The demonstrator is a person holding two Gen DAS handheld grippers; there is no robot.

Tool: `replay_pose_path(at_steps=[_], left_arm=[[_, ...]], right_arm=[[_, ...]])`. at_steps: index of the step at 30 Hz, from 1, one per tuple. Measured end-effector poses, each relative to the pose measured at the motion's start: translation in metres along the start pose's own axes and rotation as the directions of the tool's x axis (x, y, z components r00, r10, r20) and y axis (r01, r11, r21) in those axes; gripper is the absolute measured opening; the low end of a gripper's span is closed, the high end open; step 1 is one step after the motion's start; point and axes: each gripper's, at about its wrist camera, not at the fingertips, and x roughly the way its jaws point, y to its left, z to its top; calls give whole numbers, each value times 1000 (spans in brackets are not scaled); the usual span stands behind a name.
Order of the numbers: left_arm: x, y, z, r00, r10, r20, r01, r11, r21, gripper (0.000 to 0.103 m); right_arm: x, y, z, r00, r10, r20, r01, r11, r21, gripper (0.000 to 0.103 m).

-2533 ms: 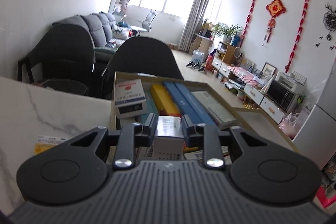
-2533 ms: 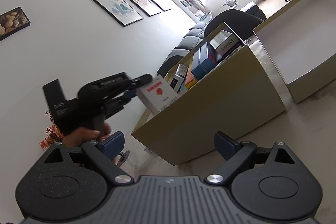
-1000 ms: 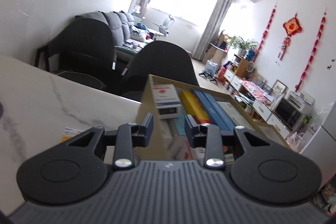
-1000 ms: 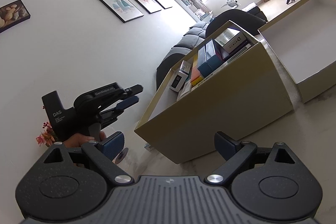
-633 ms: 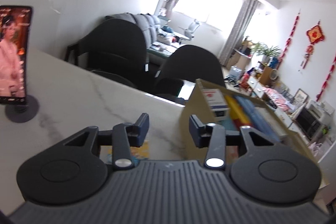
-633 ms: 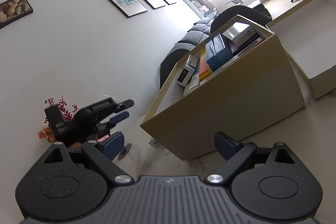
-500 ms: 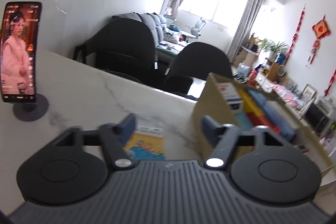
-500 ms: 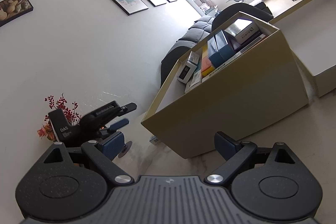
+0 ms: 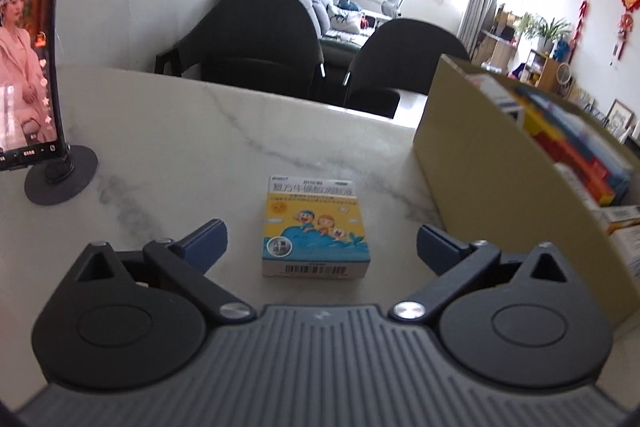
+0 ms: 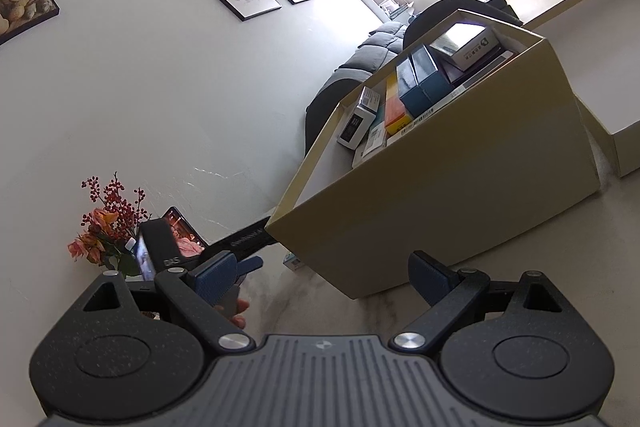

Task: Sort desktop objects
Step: 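Move the left tool to the cartoon-print box and close on it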

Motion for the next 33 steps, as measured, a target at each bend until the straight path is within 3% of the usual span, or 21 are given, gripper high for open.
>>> replay_pose_path(at_steps=[13,15,17,19,33], left_arm=[[12,3,-9,999,20,-37,-20,1000,3,100],[12,3,-11,999,19,-39,-19,1000,0,94],[12,5,-12,999,13,-35,-14,1000,-8,78],[12,7,-13,1000,4,-30,-5,1000,-19,69],[-4,17,-19,999,-49,-17,48,998,-41,67]], right_arm=[[7,-2,-1,1000,0,-18,0,1000,7,94],[8,-2,-1,1000,-1,-19,1,1000,9,94],[8,-2,-1,1000,-2,-20,2,1000,10,94],[8,-2,-1,1000,-2,-20,2,1000,10,94],[7,6,-1,1000,8,-17,-8,1000,-5,94]])
